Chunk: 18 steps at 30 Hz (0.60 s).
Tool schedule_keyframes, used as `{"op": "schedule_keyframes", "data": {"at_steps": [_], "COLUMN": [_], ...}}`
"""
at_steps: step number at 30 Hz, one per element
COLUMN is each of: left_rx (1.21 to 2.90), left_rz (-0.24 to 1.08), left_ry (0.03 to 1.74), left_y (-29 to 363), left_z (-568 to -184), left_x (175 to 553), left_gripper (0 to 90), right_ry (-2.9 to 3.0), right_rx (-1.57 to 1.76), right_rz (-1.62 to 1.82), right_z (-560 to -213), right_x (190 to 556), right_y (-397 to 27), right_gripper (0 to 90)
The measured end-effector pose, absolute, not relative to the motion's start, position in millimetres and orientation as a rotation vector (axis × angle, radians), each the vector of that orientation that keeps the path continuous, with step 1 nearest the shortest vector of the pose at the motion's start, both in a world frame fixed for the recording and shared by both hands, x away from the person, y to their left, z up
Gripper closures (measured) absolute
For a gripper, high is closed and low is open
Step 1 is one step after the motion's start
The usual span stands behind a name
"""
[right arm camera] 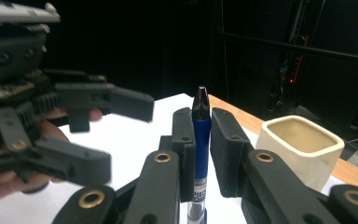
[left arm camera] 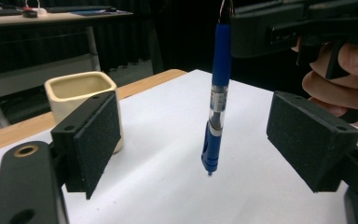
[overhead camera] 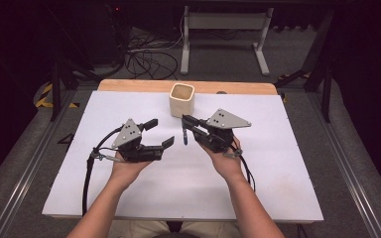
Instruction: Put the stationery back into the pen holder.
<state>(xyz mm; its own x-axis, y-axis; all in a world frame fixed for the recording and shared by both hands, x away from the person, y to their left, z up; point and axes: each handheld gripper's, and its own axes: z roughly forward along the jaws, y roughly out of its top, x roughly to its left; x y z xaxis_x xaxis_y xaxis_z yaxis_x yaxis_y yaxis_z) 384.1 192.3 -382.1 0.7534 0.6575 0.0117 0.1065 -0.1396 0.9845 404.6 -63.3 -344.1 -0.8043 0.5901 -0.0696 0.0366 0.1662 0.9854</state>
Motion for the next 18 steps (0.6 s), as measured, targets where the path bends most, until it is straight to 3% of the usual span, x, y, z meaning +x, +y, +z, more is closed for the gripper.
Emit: {"op": "schedule_keyframes", "data": {"at_steps": [18], "left_rx": [1.656], "left_rz": [0.521], "left_ry": [0.601], "left_y": [163], "left_z": [-397], "left_x": [393], "left_gripper": [33.8], "right_ry": [1.993], "right_rx": [0.572], "right_rz": [1.695], "right_z": [-341], "right_x": [398], "right_y": [-64], "right_gripper": [80.7]}}
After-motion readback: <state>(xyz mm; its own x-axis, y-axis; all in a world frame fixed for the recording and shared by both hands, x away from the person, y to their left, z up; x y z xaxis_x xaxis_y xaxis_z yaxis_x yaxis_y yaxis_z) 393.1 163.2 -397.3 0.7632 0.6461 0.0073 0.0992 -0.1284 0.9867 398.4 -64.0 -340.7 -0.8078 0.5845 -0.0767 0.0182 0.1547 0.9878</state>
